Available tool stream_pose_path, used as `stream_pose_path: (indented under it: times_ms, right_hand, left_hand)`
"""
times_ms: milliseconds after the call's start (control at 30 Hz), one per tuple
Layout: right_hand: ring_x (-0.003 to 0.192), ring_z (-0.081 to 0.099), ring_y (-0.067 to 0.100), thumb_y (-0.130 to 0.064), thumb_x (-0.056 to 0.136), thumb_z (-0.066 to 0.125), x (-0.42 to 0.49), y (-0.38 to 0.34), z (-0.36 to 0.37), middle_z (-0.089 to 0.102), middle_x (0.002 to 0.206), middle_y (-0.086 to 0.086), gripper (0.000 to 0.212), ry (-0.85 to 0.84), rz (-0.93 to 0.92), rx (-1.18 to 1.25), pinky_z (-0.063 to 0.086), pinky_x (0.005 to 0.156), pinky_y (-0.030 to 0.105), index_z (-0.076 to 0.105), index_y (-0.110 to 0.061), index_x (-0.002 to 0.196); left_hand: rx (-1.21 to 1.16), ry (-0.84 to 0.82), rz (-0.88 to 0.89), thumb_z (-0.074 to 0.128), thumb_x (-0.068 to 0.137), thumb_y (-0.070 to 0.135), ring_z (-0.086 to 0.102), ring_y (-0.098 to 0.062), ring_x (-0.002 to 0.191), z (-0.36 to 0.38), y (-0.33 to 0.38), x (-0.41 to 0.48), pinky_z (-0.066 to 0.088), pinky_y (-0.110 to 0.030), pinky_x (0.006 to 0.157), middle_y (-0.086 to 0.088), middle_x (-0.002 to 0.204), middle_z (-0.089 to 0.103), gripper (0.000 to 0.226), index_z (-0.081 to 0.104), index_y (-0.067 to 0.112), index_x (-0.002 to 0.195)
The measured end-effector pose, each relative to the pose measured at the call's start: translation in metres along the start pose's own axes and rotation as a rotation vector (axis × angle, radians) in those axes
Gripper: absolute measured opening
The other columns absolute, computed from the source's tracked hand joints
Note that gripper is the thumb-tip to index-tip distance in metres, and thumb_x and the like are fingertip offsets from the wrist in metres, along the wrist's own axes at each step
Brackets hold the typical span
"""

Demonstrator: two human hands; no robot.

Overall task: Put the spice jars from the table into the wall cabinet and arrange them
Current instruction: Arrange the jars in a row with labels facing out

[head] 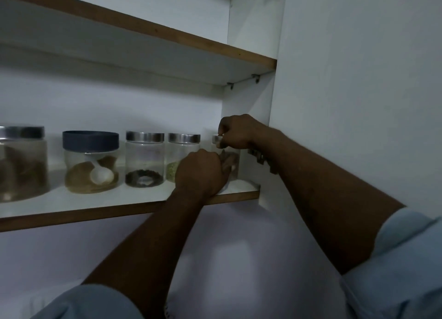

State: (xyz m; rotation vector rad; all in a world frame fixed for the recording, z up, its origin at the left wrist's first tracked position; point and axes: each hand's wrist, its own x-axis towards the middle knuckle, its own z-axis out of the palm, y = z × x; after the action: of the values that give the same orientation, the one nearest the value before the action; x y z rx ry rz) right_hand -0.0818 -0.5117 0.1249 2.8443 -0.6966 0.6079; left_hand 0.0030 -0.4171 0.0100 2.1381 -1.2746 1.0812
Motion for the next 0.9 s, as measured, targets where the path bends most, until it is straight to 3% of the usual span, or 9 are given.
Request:
stream_pose_path:
  times_ms: [100,233,367,500,633,700,767,833,900]
  right_hand:
    - [0.104,0.057,0.020,-0.034,0.087,0.071,0.002,0.003,-0.004,0.063,0.121,0.003,0.041,-0.038,-0.007,0.048,0.044,0.078,0.030,0.059,-0.017,0.122]
    - [0.094,0.055,0.018,-0.070,0.079,0.068,0.006,0.006,0.015,0.057,0.104,-0.001,0.068,0.069,0.033,0.085,0.043,0.071,0.031,0.056,-0.017,0.118]
    - [0.090,0.053,0.019,-0.077,0.071,0.068,0.011,0.011,0.033,0.051,0.101,0.001,0.071,0.146,0.077,0.089,0.041,0.066,0.031,0.054,-0.021,0.112]
    - [0.089,0.054,0.018,-0.064,0.074,0.073,0.015,0.013,0.035,0.053,0.098,0.000,0.058,0.136,0.058,0.152,0.039,0.062,0.027,0.056,-0.023,0.112]
    - [0.092,0.062,0.015,-0.032,0.075,0.077,0.014,0.013,0.030,0.058,0.091,-0.013,0.037,0.153,0.046,0.328,0.037,0.059,0.018,0.070,-0.026,0.111]
    - [0.094,0.060,0.013,-0.027,0.075,0.075,0.013,0.013,0.030,0.059,0.098,-0.011,0.036,0.154,0.032,0.369,0.038,0.062,0.018,0.071,-0.029,0.111]
    - [0.102,0.059,0.014,-0.038,0.078,0.078,0.013,0.013,0.031,0.059,0.104,-0.010,0.036,0.168,0.024,0.381,0.041,0.069,0.022,0.069,-0.029,0.112]
    - [0.104,0.058,0.016,-0.057,0.075,0.079,0.012,0.013,0.032,0.058,0.109,-0.007,0.056,0.153,0.036,0.356,0.044,0.077,0.028,0.062,-0.026,0.119]
    - [0.104,0.057,0.018,-0.063,0.072,0.080,0.012,0.012,0.032,0.056,0.111,-0.004,0.075,0.133,0.088,0.302,0.047,0.083,0.031,0.054,-0.021,0.128]
  left_hand:
    - [0.020,0.002,-0.020,0.045,0.095,0.065,0.068,-0.028,0.084,0.000,0.000,0.000,0.036,-0.030,0.062,-0.011,0.092,0.069,0.061,0.071,0.010,0.091]
    - [-0.008,-0.008,-0.056,0.047,0.094,0.065,0.069,-0.026,0.089,0.002,0.002,0.000,0.038,-0.030,0.064,-0.009,0.098,0.071,0.059,0.072,0.012,0.098]
    - [-0.076,-0.068,-0.045,0.051,0.093,0.062,0.068,-0.025,0.090,0.003,-0.001,0.002,0.040,-0.031,0.068,-0.009,0.099,0.072,0.054,0.072,0.012,0.100]
    - [-0.132,-0.147,-0.007,0.057,0.092,0.058,0.067,-0.026,0.088,0.005,-0.006,0.004,0.042,-0.030,0.068,-0.009,0.097,0.072,0.051,0.071,0.008,0.098]
    - [-0.127,-0.203,0.047,0.054,0.096,0.050,0.067,-0.027,0.096,0.007,-0.009,0.005,0.047,-0.033,0.076,-0.008,0.106,0.071,0.044,0.069,0.011,0.106]
    - [-0.109,-0.229,0.077,0.053,0.097,0.049,0.067,-0.027,0.098,0.007,-0.010,0.006,0.051,-0.035,0.081,-0.008,0.109,0.071,0.042,0.070,0.012,0.109]
    - [-0.107,-0.259,0.074,0.050,0.098,0.049,0.066,-0.028,0.102,0.009,-0.010,0.007,0.052,-0.037,0.084,-0.009,0.112,0.070,0.043,0.069,0.013,0.111]
    - [-0.155,-0.277,0.026,0.050,0.098,0.048,0.066,-0.028,0.103,0.010,-0.010,0.008,0.053,-0.038,0.086,-0.008,0.114,0.070,0.040,0.069,0.015,0.112]
    - [-0.185,-0.273,0.021,0.053,0.097,0.045,0.066,-0.027,0.104,0.012,-0.011,0.009,0.054,-0.038,0.089,-0.007,0.115,0.070,0.037,0.068,0.016,0.114]
